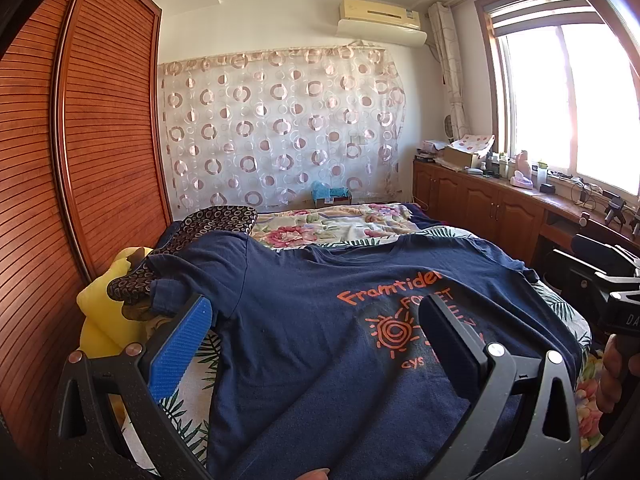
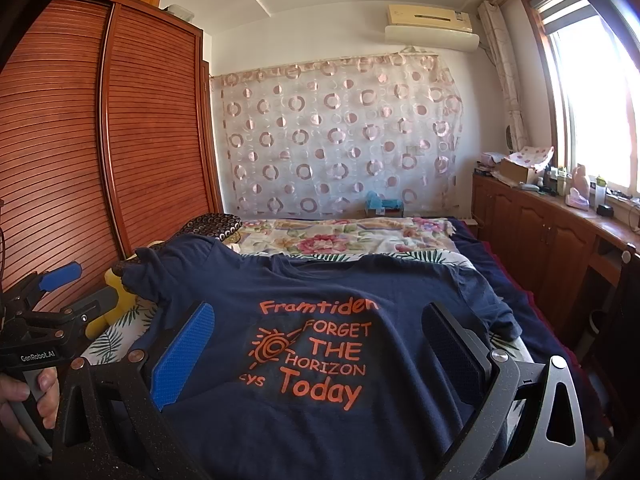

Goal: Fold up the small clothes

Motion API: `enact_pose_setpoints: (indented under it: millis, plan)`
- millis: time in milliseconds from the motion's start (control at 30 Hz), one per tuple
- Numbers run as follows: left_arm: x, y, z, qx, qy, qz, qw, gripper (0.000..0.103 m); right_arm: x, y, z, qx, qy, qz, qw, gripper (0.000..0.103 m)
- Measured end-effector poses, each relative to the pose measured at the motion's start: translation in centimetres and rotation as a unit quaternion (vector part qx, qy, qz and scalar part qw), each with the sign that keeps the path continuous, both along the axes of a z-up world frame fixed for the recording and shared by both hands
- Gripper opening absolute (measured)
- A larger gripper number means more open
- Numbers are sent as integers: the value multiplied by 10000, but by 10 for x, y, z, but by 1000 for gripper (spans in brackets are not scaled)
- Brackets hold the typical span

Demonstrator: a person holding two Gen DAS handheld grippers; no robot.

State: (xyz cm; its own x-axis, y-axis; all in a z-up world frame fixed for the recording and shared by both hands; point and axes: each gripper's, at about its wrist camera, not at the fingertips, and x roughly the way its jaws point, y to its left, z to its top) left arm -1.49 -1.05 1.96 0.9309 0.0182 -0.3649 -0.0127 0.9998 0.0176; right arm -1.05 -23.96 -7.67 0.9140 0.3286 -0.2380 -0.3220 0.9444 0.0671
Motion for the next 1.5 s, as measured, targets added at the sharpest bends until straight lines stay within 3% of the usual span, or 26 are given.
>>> enact_pose_setpoints:
  millis: [233, 533, 867, 1267, 1500]
  plan:
    - [-1, -1, 1, -32, 47, -16, 10000, 103, 3, 1, -2, 28, 37, 53, 10000, 103]
    - [12, 18, -22, -132, 505, -5, 9986, 103, 17, 5, -12, 67, 131, 190, 9997, 103]
    - [47, 67, -42, -70, 867, 23, 9962, 103, 58, 31, -27, -133, 364, 446, 9983, 103]
    - [97, 132, -25, 368, 1021, 184, 9939, 103, 92, 59, -25, -481, 491, 764, 9947, 103]
    - [136, 177, -20, 79, 1278, 285, 9914, 103, 100, 70, -23, -539, 562, 1110, 9908, 103]
